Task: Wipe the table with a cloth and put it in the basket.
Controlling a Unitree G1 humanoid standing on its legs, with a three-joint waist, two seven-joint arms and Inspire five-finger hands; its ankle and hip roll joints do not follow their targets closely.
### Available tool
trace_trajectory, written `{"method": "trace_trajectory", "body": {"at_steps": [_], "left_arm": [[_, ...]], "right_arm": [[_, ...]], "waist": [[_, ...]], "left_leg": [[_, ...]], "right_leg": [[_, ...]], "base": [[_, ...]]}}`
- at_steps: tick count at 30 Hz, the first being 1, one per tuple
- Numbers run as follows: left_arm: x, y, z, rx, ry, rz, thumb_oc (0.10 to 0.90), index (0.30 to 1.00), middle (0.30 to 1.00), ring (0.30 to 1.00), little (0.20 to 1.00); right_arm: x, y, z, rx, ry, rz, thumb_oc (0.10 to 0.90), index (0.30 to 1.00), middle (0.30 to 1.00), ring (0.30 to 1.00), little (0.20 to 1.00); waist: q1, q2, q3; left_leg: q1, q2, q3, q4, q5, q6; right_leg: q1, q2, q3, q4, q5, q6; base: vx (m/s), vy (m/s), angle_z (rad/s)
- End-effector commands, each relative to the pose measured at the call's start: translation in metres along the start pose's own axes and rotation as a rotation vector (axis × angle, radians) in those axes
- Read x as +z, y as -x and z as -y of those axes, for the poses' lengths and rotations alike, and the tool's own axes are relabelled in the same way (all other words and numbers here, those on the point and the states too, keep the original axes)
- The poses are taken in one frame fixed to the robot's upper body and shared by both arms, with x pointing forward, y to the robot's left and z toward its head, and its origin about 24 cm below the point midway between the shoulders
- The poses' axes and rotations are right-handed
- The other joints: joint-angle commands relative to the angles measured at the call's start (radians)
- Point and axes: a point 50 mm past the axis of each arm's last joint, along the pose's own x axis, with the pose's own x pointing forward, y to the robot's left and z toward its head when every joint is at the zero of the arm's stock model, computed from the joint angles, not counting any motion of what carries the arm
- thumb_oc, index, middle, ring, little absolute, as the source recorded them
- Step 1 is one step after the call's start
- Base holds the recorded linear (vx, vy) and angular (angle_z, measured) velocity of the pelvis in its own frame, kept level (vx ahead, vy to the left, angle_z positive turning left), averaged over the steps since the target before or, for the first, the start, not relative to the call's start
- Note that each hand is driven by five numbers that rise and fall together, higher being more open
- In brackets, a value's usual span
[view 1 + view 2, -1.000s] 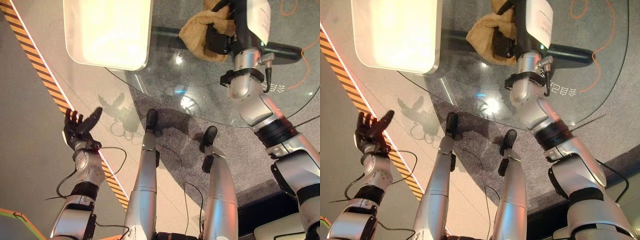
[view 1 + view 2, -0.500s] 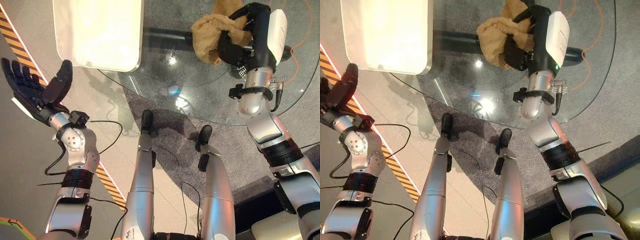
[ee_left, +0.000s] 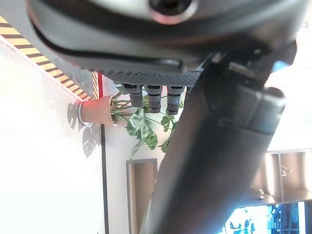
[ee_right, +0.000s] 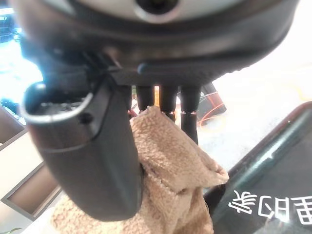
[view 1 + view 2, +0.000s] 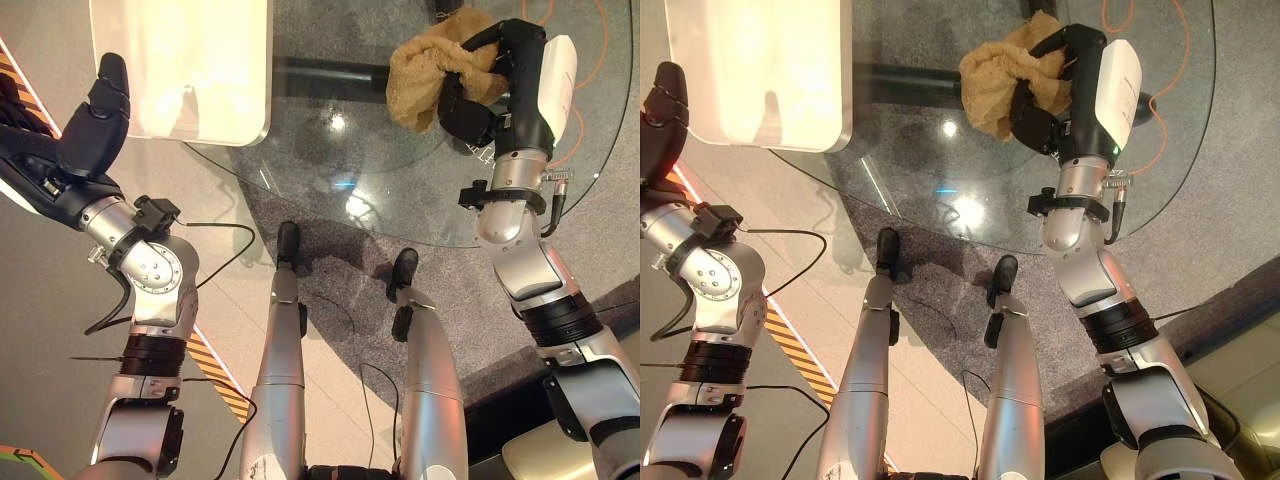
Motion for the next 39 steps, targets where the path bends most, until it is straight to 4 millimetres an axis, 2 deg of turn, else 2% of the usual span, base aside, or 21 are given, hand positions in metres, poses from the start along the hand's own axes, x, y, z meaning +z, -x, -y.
{"method": "trace_trajectory", "body": {"at_steps": [1, 8, 13, 24, 31, 39], "left_arm": [[0.040, -0.018, 0.010, -0.079, 0.074, 0.250, 0.800, 0.900, 0.900, 0.900, 0.900], [0.046, -0.011, 0.023, -0.255, 0.061, 0.261, 0.800, 0.900, 0.900, 0.900, 0.900], [0.046, -0.009, 0.027, -0.302, 0.060, 0.258, 0.800, 0.900, 0.900, 0.900, 0.900], [0.045, -0.001, 0.057, -0.567, 0.085, 0.205, 0.800, 0.900, 0.900, 0.900, 0.900], [0.042, 0.006, 0.087, -0.733, 0.085, 0.182, 0.800, 0.900, 0.900, 0.900, 0.900], [0.034, 0.010, 0.104, -0.809, 0.075, 0.145, 0.800, 0.900, 0.900, 0.900, 0.900]], "right_arm": [[0.051, -0.015, 0.038, -0.197, -0.087, 0.269, 0.100, 0.300, 0.300, 0.300, 0.200], [0.060, -0.012, 0.047, -0.206, -0.103, 0.339, 0.100, 0.300, 0.300, 0.300, 0.200], [0.064, -0.012, 0.050, -0.211, -0.108, 0.358, 0.100, 0.300, 0.300, 0.300, 0.200], [0.083, -0.014, 0.062, -0.228, -0.151, 0.455, 0.100, 0.300, 0.300, 0.300, 0.200], [0.098, -0.016, 0.066, -0.230, -0.180, 0.520, 0.100, 0.300, 0.300, 0.300, 0.200], [0.110, -0.019, 0.068, -0.228, -0.220, 0.573, 0.100, 0.300, 0.300, 0.300, 0.200]], "waist": [[0.000, -0.009, -0.023], [-0.005, -0.006, -0.023], [-0.007, -0.007, -0.023], [-0.026, -0.018, -0.023], [-0.046, -0.024, -0.023], [-0.062, -0.028, -0.023]], "left_leg": [[0.083, -0.125, 0.112, -0.003, -0.087, 0.130], [0.094, -0.123, 0.119, -0.008, -0.085, 0.130], [0.095, -0.122, 0.121, -0.006, -0.085, 0.131], [0.105, -0.112, 0.131, 0.001, -0.085, 0.131], [0.112, -0.105, 0.141, -0.001, -0.085, 0.130], [0.124, -0.096, 0.149, -0.003, -0.088, 0.126]], "right_leg": [[0.085, 0.165, -0.005, -0.130, 0.050, -0.044], [0.093, 0.166, -0.001, -0.131, 0.050, -0.042], [0.093, 0.167, 0.001, -0.128, 0.050, -0.042], [0.099, 0.176, 0.014, -0.119, 0.056, -0.039], [0.102, 0.179, 0.025, -0.122, 0.061, -0.035], [0.110, 0.181, 0.035, -0.124, 0.060, -0.033]], "base": [[0.00, 0.000, 0.00], [0.00, 0.000, 0.00], [0.01, 0.001, 0.00], [0.00, 0.000, 0.00], [0.00, 0.004, -0.01], [0.00, 0.000, 0.00]]}}
